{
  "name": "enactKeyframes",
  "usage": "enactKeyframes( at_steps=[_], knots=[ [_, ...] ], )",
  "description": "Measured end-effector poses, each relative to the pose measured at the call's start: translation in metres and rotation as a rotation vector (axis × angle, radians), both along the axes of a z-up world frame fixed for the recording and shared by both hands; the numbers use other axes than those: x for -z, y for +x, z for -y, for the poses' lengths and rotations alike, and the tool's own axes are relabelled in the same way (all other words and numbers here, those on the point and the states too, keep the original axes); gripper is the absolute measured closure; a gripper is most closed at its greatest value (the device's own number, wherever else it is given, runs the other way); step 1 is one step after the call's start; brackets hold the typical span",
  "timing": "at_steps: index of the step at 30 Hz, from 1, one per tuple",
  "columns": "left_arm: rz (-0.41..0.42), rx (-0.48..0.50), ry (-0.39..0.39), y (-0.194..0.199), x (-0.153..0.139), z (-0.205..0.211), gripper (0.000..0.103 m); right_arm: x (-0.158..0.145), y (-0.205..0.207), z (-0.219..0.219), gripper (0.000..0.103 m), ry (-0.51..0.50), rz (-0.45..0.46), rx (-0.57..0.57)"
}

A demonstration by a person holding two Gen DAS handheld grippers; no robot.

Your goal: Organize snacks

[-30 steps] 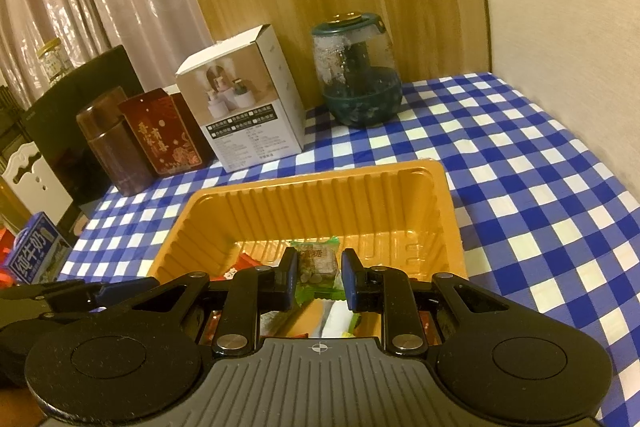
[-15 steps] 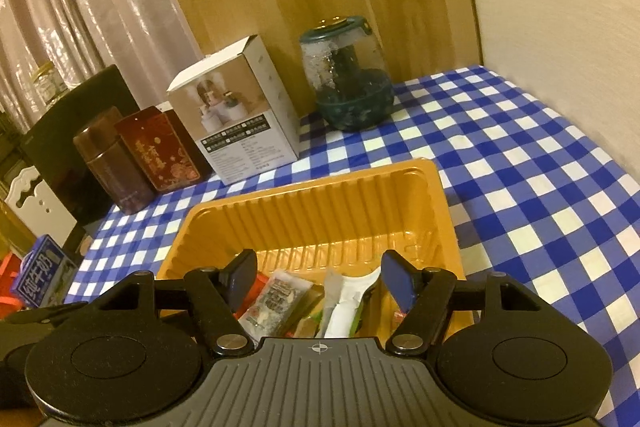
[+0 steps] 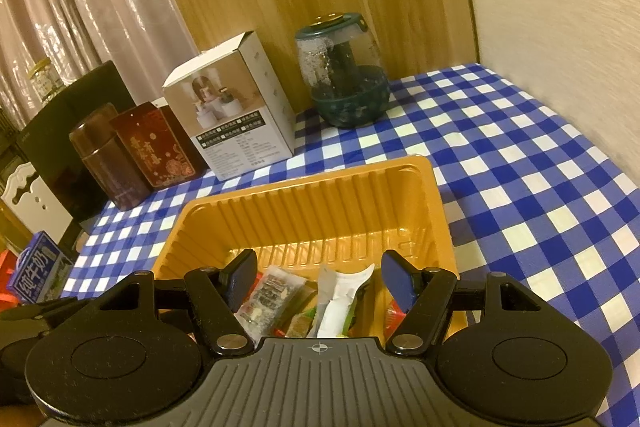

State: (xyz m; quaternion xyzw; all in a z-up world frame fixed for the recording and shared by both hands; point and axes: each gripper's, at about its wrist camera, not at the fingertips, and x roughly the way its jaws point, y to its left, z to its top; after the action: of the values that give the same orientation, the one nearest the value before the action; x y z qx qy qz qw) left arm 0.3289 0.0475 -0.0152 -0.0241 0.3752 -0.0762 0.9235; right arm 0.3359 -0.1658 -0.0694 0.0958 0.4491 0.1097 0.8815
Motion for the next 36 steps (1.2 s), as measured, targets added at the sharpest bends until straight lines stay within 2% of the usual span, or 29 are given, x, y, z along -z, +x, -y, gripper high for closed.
enactKeyframes(
  at_steps=[4,11,14,16,17,18,22,29,36],
  knots=[
    [0.006,-0.005,-0.001,0.000,-0.002,-0.002,0.028,0.000,0.000,0.001,0.034,-0.007,-0.001,0.002],
    [0.027,-0.028,0.025,-0.004,-0.005,-0.003,0.008,-0.001,0.000,0.004,0.034,-0.034,-0.004,0.009],
    [0.034,-0.031,0.030,-0.006,-0.007,-0.004,0.004,-0.002,-0.002,0.004,0.034,-0.041,-0.006,0.012],
    [0.035,-0.031,0.033,-0.007,-0.009,-0.004,0.003,-0.003,-0.004,0.004,0.025,-0.041,-0.007,0.014],
    [0.035,-0.032,0.036,-0.009,-0.009,-0.004,0.001,-0.004,-0.005,0.004,0.017,-0.043,-0.006,0.016],
    [0.037,-0.036,0.042,-0.010,-0.009,-0.004,0.000,-0.005,-0.006,0.005,0.014,-0.046,-0.001,0.019],
    [0.050,-0.042,0.070,-0.018,-0.013,-0.006,0.000,-0.011,-0.012,0.008,0.013,-0.062,0.005,0.016],
    [0.075,-0.052,0.073,-0.035,-0.025,-0.008,0.000,-0.018,-0.026,0.012,0.012,-0.074,0.007,0.023],
    [0.059,-0.072,0.071,-0.056,-0.029,-0.004,0.000,-0.034,-0.051,0.014,0.011,-0.077,0.030,0.024]
  ],
)
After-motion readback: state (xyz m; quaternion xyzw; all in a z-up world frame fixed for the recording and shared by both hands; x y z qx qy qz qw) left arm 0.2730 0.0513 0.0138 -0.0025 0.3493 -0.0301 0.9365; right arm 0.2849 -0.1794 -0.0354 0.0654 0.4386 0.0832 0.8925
